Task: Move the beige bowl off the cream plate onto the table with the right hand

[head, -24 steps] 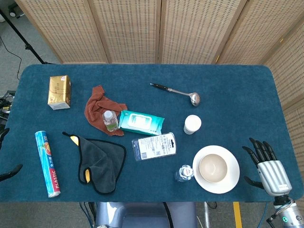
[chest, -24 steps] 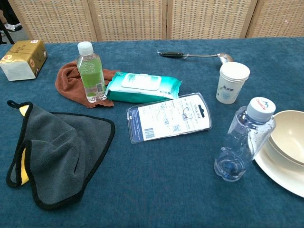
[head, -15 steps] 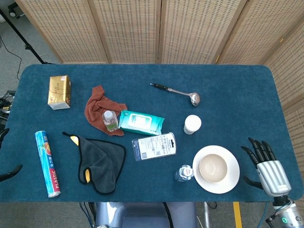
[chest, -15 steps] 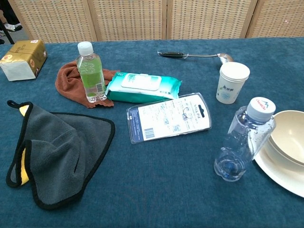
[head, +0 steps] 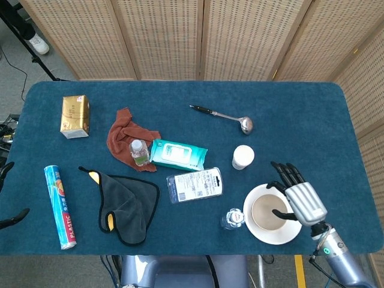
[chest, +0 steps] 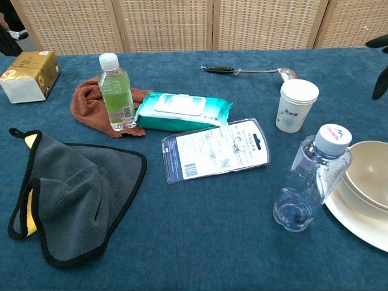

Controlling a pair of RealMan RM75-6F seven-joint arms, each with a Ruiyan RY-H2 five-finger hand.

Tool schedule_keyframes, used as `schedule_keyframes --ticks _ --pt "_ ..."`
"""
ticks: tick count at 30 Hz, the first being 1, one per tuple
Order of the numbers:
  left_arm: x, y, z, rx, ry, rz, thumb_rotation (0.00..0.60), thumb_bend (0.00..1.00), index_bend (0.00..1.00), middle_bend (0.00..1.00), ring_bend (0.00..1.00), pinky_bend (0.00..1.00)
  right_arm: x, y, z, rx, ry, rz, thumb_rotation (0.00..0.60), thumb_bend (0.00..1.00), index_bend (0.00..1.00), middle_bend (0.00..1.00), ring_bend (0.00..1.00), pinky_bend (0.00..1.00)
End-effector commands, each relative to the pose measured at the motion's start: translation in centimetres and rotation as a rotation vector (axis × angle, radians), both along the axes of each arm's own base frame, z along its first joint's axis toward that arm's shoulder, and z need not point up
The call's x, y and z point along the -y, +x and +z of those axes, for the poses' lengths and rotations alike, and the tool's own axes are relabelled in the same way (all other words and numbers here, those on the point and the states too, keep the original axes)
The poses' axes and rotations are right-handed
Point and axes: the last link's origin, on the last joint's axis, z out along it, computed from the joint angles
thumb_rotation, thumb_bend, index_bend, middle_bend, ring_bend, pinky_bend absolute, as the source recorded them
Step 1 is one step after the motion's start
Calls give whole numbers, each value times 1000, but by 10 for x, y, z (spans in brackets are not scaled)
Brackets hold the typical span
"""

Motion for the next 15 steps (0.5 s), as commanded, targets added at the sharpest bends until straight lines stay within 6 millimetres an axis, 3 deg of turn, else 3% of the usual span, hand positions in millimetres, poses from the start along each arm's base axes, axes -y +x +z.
schedule_keyframes --ticks 1,8,15 --pt "-1 -1 1 2 -1 2 600 163 0 0 0 0 15 21 -17 -21 37 12 600 259 437 0 0 0" --pt "-2 -1 2 9 -7 4 600 164 0 0 0 0 32 34 -41 -109 80 6 600 367 453 0 0 0" --pt "-3 -2 4 17 -9 8 600 163 0 0 0 0 34 39 -45 -190 98 -15 600 439 453 0 0 0"
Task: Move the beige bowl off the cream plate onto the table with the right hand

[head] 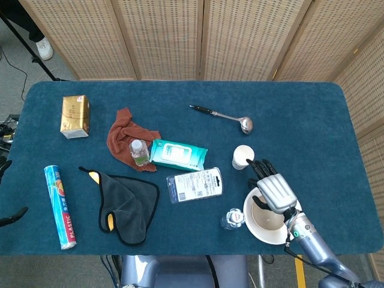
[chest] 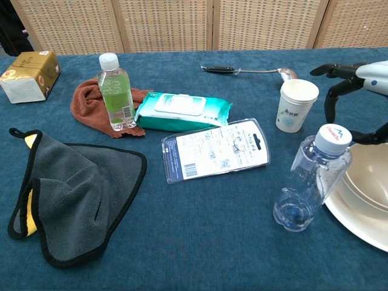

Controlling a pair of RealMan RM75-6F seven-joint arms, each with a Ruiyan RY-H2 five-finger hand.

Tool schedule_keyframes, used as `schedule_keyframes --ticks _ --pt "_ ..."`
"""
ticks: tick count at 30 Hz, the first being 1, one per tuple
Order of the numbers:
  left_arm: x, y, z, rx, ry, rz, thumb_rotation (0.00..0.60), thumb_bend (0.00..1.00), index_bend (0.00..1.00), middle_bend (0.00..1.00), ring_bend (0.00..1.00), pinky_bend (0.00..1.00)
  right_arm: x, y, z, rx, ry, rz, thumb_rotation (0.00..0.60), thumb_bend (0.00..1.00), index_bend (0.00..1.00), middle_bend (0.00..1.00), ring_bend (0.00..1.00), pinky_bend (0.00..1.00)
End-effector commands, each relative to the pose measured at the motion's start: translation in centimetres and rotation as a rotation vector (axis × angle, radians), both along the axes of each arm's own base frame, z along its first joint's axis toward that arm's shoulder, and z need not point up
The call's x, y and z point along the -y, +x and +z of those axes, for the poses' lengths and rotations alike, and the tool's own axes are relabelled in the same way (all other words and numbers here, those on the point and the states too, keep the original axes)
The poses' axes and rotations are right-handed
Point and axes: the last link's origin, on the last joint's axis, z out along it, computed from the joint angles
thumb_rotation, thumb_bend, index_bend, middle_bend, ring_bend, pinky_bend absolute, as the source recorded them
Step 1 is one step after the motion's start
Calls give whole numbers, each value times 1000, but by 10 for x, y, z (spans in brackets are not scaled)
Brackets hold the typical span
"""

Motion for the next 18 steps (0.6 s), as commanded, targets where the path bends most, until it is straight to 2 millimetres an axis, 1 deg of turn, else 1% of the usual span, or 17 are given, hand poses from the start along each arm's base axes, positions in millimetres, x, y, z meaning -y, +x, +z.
schedule_keyframes --ticks 1,7,18 --pt "0 0 0 0 -2 1 600 164 0 0 0 0 0 6 -2 -23 15 0 600 440 453 0 0 0" --pt "-1 0 0 0 -10 0 600 163 0 0 0 0 0 -4 4 -80 0 -25 600 440 453 0 0 0" --pt "-1 0 -2 -6 -8 2 600 163 0 0 0 0 -6 -24 -2 -93 21 -51 600 440 453 0 0 0"
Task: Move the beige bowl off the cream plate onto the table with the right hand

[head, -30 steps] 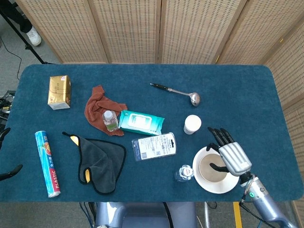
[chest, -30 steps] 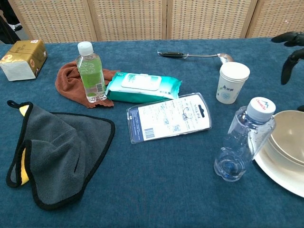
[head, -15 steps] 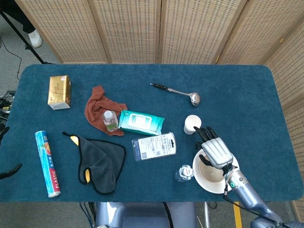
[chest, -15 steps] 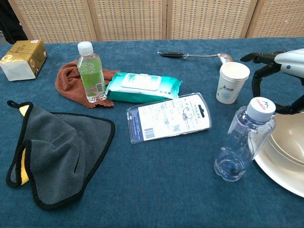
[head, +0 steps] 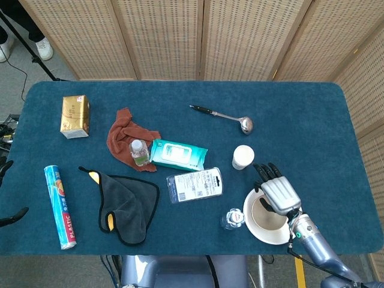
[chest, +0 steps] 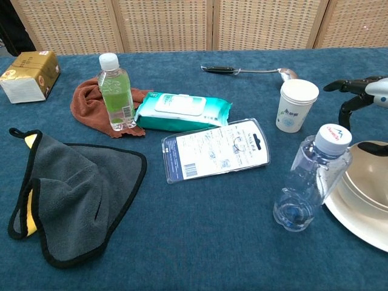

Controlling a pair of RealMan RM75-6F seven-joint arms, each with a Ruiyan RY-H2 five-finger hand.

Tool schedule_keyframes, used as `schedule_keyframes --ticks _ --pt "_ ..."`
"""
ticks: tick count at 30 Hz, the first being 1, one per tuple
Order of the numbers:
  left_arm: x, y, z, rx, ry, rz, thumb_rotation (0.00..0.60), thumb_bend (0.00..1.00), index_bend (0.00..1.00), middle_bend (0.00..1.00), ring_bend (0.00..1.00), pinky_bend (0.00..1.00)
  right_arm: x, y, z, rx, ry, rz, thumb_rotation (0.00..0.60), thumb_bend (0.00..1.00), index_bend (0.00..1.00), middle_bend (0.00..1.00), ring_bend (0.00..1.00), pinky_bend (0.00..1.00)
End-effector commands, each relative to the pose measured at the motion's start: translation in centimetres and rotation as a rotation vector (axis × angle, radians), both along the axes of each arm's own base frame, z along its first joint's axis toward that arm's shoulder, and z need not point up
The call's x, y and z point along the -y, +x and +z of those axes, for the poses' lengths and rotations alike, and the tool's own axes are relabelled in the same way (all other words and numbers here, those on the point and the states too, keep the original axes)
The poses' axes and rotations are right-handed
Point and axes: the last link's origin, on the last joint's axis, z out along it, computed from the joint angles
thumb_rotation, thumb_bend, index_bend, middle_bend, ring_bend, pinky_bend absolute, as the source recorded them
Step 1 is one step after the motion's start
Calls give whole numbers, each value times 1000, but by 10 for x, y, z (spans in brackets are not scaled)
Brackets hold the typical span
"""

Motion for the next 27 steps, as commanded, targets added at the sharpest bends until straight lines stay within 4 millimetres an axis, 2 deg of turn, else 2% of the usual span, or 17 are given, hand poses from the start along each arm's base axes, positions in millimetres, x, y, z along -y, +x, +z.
schedule_keyframes --ticks 1,8,27 --pt "0 0 -1 -1 2 1 600 163 0 0 0 0 -1 -5 -2 9 8 -8 600 440 453 0 0 0" --pt "0 1 -1 -5 7 2 600 163 0 0 0 0 1 -10 -5 20 14 -16 600 440 460 0 0 0" --pt "-1 1 -2 -6 -1 3 600 164 0 0 0 0 3 -17 -13 74 35 -60 600 466 609 0 0 0"
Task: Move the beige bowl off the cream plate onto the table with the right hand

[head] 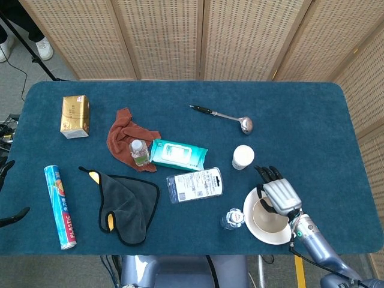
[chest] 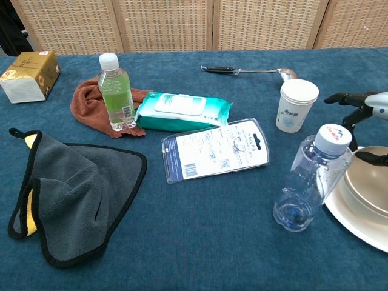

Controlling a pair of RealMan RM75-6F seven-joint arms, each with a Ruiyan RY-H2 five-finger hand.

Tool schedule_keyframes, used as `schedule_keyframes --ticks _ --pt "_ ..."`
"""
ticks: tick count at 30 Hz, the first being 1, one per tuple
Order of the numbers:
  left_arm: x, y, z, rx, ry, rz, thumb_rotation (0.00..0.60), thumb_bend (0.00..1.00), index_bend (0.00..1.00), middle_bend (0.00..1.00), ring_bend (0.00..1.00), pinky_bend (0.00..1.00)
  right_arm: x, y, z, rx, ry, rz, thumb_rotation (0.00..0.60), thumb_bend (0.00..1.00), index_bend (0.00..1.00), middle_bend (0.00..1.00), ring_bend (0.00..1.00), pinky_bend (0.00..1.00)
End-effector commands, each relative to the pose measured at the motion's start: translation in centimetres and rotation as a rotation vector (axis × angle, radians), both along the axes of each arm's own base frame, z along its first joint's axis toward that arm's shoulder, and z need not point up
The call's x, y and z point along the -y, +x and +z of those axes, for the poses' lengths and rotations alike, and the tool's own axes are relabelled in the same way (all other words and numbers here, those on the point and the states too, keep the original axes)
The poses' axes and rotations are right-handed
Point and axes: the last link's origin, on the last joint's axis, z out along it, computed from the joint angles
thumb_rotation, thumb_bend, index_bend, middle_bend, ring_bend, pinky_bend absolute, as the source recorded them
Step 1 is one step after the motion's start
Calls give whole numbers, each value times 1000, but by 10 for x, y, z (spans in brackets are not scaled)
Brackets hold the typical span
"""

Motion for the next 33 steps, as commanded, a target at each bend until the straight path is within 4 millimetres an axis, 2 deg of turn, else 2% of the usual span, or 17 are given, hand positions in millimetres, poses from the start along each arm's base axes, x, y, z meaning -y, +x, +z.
schedule_keyframes --ticks 1,6,19,29,33 --pt "0 0 0 0 0 0 600 164 0 0 0 0 0 0 -2 12 0 -2 600 472 614 0 0 0" --pt "0 0 0 1 1 1 600 164 0 0 0 0 0 3 -1 33 -8 8 600 511 638 0 0 0" --pt "0 -1 1 5 -3 -1 600 163 0 0 0 0 -1 17 16 87 -55 41 600 517 654 0 0 0" --pt "0 0 1 4 -7 0 600 163 0 0 0 0 -5 34 50 175 -122 72 600 522 658 0 0 0" --pt "0 0 0 1 -10 0 600 163 0 0 0 0 1 44 64 230 -158 86 600 553 658 0 0 0"
